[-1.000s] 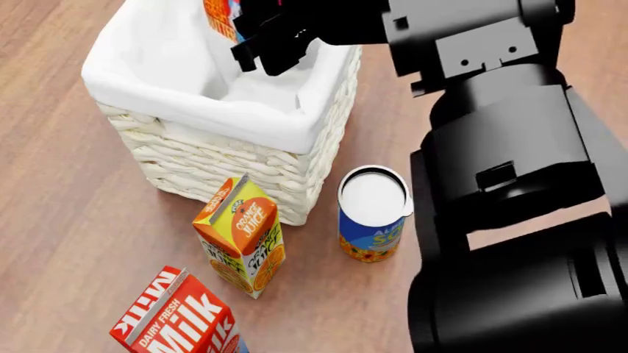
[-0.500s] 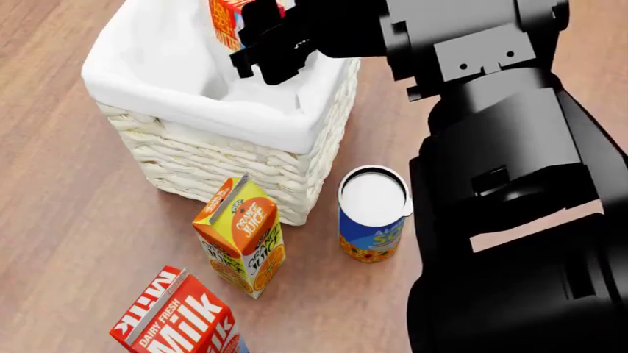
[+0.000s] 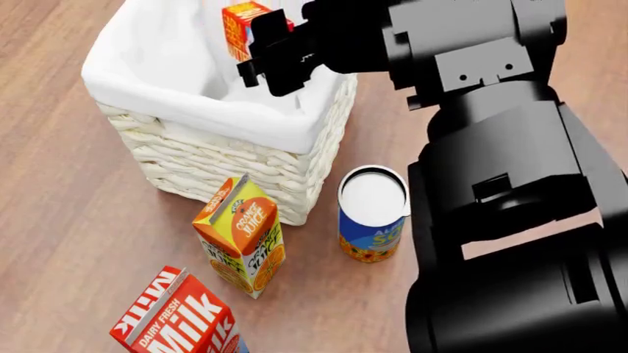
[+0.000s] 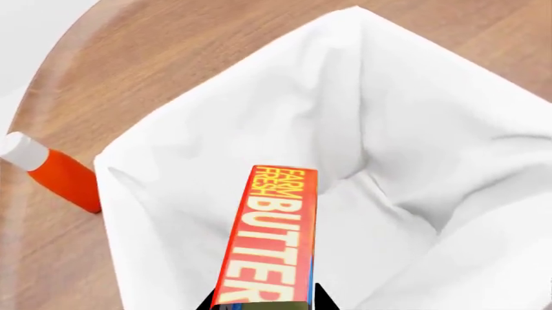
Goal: Pick up the butter and put it in the basket.
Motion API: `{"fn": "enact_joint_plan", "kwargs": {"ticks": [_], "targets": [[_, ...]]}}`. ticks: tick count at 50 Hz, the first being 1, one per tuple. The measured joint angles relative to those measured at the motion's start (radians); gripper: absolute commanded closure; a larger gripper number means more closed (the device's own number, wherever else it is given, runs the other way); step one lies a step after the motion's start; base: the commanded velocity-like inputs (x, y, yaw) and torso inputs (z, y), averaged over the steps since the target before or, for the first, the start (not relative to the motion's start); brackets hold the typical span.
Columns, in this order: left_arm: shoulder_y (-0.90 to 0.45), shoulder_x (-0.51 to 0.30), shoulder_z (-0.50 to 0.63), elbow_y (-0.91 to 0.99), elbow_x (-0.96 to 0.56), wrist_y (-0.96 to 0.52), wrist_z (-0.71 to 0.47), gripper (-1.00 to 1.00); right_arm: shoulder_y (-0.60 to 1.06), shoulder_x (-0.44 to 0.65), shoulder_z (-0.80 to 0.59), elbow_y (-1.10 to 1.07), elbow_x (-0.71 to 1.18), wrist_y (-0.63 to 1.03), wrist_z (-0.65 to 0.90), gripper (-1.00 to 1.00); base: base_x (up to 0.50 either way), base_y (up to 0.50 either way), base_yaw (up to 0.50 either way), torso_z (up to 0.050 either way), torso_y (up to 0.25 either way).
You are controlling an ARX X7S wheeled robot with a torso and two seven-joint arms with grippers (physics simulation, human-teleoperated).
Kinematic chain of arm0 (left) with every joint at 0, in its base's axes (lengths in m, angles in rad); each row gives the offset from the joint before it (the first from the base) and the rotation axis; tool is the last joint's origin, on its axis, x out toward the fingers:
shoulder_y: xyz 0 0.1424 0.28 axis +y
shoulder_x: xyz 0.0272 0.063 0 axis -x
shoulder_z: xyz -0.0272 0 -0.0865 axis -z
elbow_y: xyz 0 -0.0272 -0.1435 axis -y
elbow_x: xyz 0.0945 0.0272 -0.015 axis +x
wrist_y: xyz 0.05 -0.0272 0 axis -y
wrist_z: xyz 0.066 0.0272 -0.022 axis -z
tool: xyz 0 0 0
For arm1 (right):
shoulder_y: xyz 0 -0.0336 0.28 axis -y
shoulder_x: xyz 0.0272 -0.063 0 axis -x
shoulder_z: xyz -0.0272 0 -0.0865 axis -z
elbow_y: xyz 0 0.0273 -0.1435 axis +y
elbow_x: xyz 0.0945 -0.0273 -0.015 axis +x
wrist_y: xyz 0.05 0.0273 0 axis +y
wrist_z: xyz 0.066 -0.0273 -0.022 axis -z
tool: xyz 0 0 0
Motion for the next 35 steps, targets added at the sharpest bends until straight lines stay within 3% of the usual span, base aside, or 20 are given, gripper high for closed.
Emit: {"fn": "enact_joint_plan", "kwargs": {"ticks": [13,14,35], "targets": [[0.007,-0.006,-0.006,0.01,-0.01,0.003,-0.006,-1.0,-0.003,0.0,0.029,0.0,-0.031,-0.003,0.007,1.0,0.0,0.0,0.0,0.001,0.002],[0.008,-0.006,-0.007,0.011,-0.011,0.004,-0.007,-1.0,-0.003,0.0,0.031,0.0,-0.033,-0.005,0.008,-1.0,0.0,0.0,0.0,0.0,0.0],[0.015,-0.014,-0.013,0.017,-0.017,0.014,-0.007,-1.0,0.016,-0.003,0.145,0.0,-0.122,-0.108,0.011,-1.0,0.0,0.0,0.0,0.0,0.0]]}}
